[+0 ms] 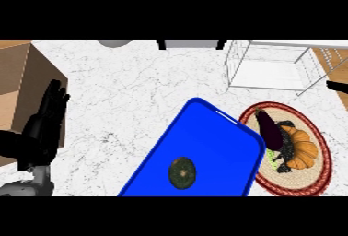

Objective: Pick the croissant from the placemat and place it in the tiered shelf

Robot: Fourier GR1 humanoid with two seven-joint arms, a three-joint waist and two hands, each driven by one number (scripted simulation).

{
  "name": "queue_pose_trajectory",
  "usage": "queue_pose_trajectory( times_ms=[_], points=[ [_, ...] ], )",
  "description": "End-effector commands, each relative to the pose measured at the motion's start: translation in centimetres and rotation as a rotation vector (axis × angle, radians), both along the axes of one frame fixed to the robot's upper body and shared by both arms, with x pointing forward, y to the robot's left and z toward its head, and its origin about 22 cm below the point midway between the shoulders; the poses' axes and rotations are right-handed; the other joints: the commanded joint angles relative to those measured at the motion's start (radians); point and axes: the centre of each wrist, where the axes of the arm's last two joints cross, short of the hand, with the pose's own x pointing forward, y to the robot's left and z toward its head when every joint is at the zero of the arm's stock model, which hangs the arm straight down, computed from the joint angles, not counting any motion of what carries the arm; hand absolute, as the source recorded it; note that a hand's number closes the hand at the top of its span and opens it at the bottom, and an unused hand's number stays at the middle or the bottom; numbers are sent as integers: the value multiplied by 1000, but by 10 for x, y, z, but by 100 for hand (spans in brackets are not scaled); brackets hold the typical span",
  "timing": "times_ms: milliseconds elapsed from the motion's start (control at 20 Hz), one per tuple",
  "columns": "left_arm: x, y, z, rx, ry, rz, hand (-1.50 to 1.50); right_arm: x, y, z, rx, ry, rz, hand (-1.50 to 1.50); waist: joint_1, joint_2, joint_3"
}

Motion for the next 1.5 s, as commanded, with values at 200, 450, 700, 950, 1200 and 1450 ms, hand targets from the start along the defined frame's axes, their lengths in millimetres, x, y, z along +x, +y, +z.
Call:
queue_pose_trajectory(
  times_ms=[200, 450, 700, 950, 1200, 1450],
  points=[
    [0, -16, 5, -3, 12, -10, 0, -4, 43, -25, -221, 5, -96, -150, 10, 3, 2],
    [0, 0, -2, -3, 5, -19, 0, -24, 79, -54, -397, -24, -118, -150, 4, 2, 1],
    [-5, -4, -1, -10, 14, -4, 0, -18, 56, -57, -516, 23, -176, -150, 4, 3, 2],
    [-4, 5, 3, -9, 7, -12, 0, -11, 42, -105, -456, 23, -174, -150, 8, 4, 2],
    [10, -8, 7, -7, -1, -16, 0, 1, 45, -100, -431, 29, -171, -150, 6, 4, 2],
    [0, -11, 15, -6, -8, 0, 0, -2, 31, -132, -457, 56, -176, -150, 8, 4, 2]
  ],
)
